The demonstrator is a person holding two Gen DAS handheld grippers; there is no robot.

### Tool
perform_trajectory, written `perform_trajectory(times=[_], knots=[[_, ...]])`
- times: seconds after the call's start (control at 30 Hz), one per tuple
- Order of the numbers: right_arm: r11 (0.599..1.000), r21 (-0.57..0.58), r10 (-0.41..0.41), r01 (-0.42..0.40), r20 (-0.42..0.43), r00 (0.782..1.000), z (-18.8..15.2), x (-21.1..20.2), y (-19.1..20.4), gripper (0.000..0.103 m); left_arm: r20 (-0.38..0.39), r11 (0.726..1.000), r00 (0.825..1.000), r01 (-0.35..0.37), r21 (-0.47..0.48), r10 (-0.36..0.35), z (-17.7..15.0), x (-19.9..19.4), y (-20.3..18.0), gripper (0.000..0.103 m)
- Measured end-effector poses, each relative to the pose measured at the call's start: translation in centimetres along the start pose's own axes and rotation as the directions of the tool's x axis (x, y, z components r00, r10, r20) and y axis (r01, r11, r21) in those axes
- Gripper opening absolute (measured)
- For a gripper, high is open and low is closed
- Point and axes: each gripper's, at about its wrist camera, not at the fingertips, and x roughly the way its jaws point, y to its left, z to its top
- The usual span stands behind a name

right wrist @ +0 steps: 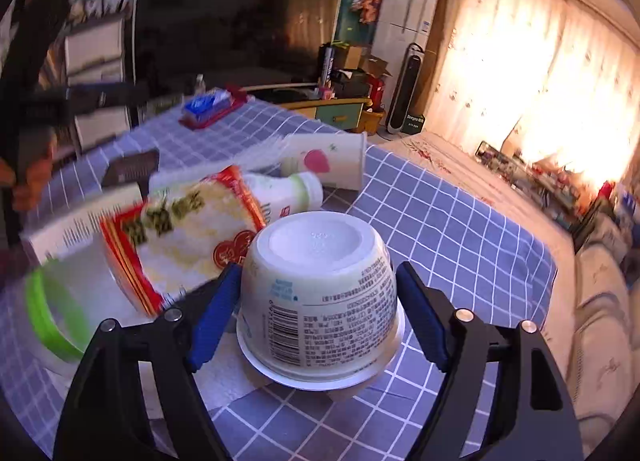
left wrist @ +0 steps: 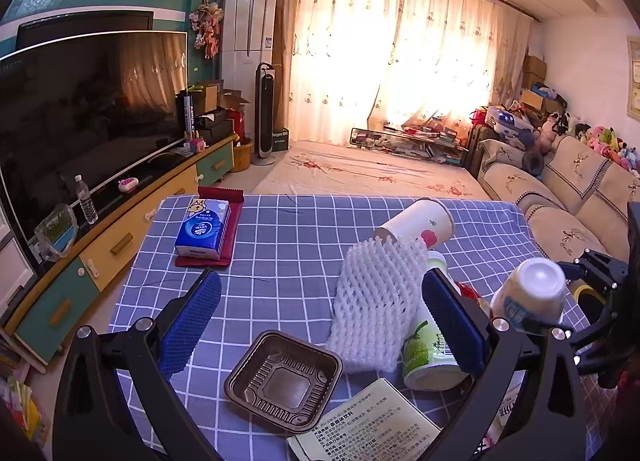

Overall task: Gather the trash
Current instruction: 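Carry the yogurt cup to the yellow bin and open the right gripper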

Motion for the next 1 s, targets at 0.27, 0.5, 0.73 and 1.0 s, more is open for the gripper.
perform_trajectory(times=[0.27,0.5,0.73,1.0], knots=[[0.976,0.218,-0.007,-0.007,0.066,0.998,-0.9,-5.0,-3.4,0.075,-0.004,1.0,1.0,0.005,0.011,-0.005,0.0,-0.1,-0.3,0.099],[0.874,0.459,-0.208,0.158,0.06,0.976,-5.4,-11.4,-9.7,0.075,0.004,1.0,1.0,0.009,0.021,-0.01,-0.1,-0.5,-0.6,0.099],[0.64,0.64,-0.379,0.424,-0.217,0.9,-15.2,-14.3,-16.6,0.075,0.003,0.999,1.0,0.018,0.032,-0.018,-0.1,-0.7,-1.2,0.099],[0.506,0.633,-0.33,0.587,-0.486,0.809,-23.0,-10.3,-20.7,0.075,-0.011,0.999,1.0,0.019,0.047,-0.018,-0.2,-0.2,-1.4,0.099]])
